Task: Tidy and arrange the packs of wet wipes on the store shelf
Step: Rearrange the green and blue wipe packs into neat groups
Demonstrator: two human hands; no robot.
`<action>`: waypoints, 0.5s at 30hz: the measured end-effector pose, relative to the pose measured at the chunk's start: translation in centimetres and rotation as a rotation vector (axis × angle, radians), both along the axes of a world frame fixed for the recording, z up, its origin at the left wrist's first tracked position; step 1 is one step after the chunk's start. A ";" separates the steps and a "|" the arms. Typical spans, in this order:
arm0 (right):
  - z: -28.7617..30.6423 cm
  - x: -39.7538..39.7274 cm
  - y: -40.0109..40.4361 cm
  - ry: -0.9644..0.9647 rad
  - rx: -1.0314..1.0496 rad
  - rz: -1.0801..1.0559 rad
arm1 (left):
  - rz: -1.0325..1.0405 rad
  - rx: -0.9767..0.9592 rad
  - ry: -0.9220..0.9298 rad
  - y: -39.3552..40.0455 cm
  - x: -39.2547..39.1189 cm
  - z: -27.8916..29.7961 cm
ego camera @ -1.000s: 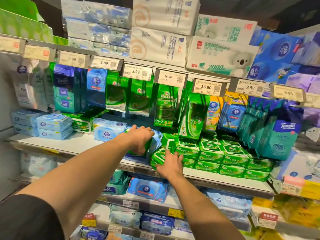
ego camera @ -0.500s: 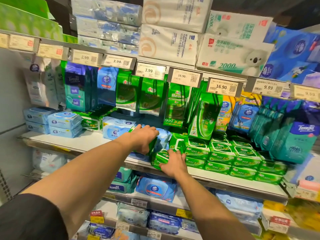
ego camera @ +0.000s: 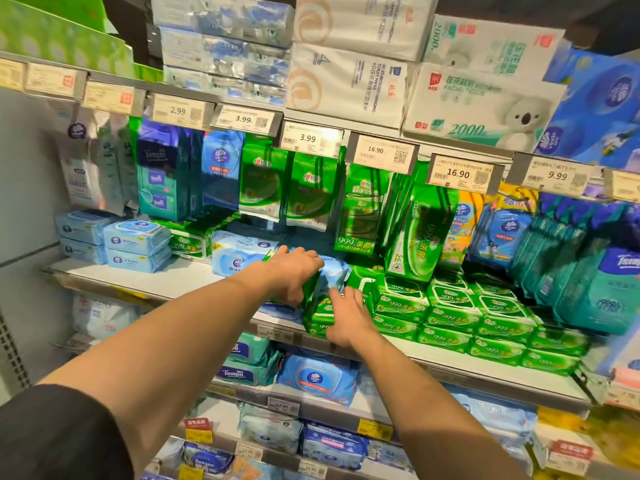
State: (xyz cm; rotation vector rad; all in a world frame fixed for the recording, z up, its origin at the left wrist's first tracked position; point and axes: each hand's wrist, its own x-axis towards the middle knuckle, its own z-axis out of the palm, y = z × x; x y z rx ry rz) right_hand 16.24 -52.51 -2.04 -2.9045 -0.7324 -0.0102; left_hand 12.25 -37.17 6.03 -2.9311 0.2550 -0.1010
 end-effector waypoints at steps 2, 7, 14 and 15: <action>-0.1 0.3 -0.4 0.028 0.011 -0.035 | 0.002 -0.009 0.001 0.1 0.2 -0.1; -0.3 0.3 -1.3 -0.020 0.003 -0.138 | 0.001 -0.019 -0.008 0.2 0.7 -0.3; 0.1 0.0 -1.2 -0.069 0.019 -0.387 | -0.015 -0.017 -0.036 0.0 1.7 -0.1; -0.1 -0.1 -1.1 -0.073 0.031 -0.416 | -0.020 -0.018 -0.041 0.0 1.8 -0.1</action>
